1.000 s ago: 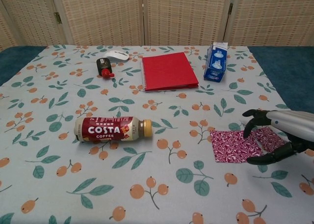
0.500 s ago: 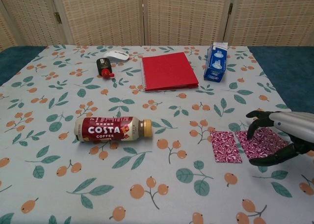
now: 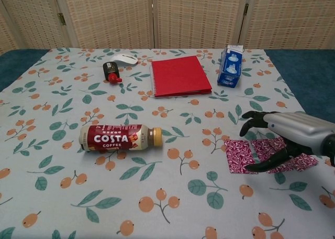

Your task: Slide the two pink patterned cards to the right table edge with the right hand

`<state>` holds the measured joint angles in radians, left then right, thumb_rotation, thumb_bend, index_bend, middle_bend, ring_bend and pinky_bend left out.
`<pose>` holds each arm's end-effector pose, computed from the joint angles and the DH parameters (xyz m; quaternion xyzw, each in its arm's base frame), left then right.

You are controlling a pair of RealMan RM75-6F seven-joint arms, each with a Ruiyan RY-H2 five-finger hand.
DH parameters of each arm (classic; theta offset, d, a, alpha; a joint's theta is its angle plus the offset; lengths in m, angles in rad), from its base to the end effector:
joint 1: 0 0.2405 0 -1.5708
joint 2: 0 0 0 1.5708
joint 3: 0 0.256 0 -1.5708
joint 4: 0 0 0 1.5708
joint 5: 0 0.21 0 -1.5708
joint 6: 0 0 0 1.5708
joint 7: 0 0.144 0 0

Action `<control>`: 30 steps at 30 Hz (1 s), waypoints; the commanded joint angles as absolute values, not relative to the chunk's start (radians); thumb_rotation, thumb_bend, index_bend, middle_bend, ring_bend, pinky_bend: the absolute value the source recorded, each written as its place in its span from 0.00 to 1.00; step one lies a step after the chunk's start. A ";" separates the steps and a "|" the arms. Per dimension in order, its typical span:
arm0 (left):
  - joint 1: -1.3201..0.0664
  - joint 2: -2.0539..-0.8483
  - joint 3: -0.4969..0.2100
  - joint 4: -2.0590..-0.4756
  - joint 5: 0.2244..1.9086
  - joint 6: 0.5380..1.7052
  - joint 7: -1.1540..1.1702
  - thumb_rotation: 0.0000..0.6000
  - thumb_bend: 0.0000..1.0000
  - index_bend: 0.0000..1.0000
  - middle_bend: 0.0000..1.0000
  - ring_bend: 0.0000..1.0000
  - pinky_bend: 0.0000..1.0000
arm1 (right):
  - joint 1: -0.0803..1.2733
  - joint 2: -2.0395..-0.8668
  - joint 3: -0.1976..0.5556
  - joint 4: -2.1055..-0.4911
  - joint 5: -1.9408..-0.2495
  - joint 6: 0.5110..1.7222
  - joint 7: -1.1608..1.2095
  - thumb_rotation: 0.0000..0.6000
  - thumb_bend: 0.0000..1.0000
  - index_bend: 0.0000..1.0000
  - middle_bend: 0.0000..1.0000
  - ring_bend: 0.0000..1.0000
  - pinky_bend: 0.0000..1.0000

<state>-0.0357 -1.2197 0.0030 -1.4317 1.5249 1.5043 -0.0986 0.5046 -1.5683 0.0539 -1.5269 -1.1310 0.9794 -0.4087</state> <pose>-0.3444 0.1553 0.1375 -0.5918 -0.4120 -0.3745 0.5829 -0.2207 -0.2630 -0.0402 0.7408 -0.4481 0.2809 0.4141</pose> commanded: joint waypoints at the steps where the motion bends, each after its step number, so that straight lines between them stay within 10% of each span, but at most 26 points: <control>1: -0.034 -1.221 0.004 -1.427 1.523 1.504 -0.102 1.00 0.25 0.12 0.00 0.08 0.00 | 0.507 -1.584 0.054 -1.515 -1.125 0.981 -0.413 0.59 0.18 0.23 0.06 0.00 0.00; 30: -0.039 -1.228 0.004 -1.426 1.533 1.500 -0.102 1.00 0.25 0.12 0.00 0.08 0.00 | 0.420 -1.498 -0.018 -1.563 -1.203 1.054 -0.336 0.75 0.18 0.22 0.06 0.00 0.00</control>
<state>-0.0389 -1.2283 0.0037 -1.4259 1.5332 1.5004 -0.1020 0.4204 -1.4991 -0.0188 -1.5646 -1.2078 1.0583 -0.3384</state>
